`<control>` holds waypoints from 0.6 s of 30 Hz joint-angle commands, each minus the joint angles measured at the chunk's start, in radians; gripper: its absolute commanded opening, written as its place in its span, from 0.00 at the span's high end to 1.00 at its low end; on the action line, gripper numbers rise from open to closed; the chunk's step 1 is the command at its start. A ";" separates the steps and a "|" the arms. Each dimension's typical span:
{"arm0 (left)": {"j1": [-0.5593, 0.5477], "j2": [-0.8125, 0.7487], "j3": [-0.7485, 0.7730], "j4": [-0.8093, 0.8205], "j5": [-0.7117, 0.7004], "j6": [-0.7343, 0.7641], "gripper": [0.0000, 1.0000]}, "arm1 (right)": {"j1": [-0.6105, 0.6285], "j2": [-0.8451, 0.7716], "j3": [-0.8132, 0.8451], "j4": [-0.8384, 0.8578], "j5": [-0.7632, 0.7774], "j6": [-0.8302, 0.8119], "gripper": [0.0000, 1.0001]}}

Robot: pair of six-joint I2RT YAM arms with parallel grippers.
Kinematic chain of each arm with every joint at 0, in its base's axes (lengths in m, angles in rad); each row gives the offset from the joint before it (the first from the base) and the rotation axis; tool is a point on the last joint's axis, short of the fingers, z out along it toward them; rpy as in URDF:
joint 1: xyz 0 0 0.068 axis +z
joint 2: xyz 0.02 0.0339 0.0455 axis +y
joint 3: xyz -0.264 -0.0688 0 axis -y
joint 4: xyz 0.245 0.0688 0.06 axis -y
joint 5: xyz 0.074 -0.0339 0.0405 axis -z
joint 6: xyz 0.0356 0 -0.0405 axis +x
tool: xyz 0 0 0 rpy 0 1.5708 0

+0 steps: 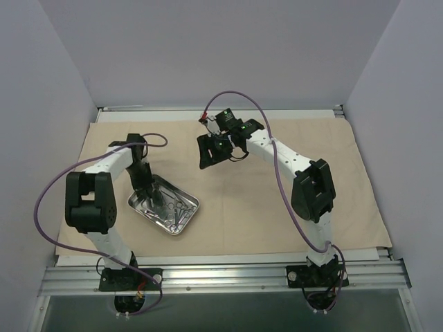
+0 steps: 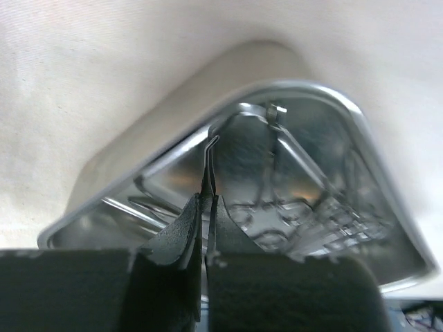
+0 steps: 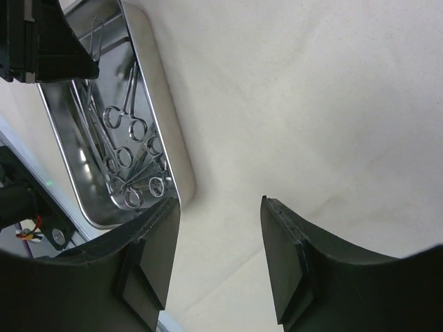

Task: Open and lay out the surgical kit
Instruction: Pick up the medical item from the container, then place the medical item in the surgical kit.

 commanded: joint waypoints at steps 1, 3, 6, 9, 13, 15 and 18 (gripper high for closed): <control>0.001 -0.100 0.101 -0.052 0.136 0.034 0.98 | -0.006 -0.001 0.050 -0.011 -0.062 -0.016 0.50; 0.001 -0.121 0.126 -0.059 0.199 0.029 0.98 | -0.003 0.017 0.059 0.006 -0.119 -0.014 0.50; 0.003 -0.149 0.124 0.008 0.365 -0.015 0.98 | 0.019 0.051 0.071 0.070 -0.205 0.027 0.50; -0.001 -0.155 0.118 0.087 0.480 -0.076 0.98 | 0.037 0.082 0.075 0.147 -0.245 0.084 0.50; 0.003 -0.135 0.135 0.138 0.526 -0.146 0.98 | 0.059 0.065 0.029 0.251 -0.257 0.177 0.50; -0.002 -0.112 0.150 0.136 0.533 -0.178 0.98 | 0.073 0.063 0.024 0.265 -0.242 0.178 0.49; -0.004 -0.103 0.164 0.144 0.510 -0.228 0.98 | 0.079 0.080 0.033 0.265 -0.237 0.196 0.51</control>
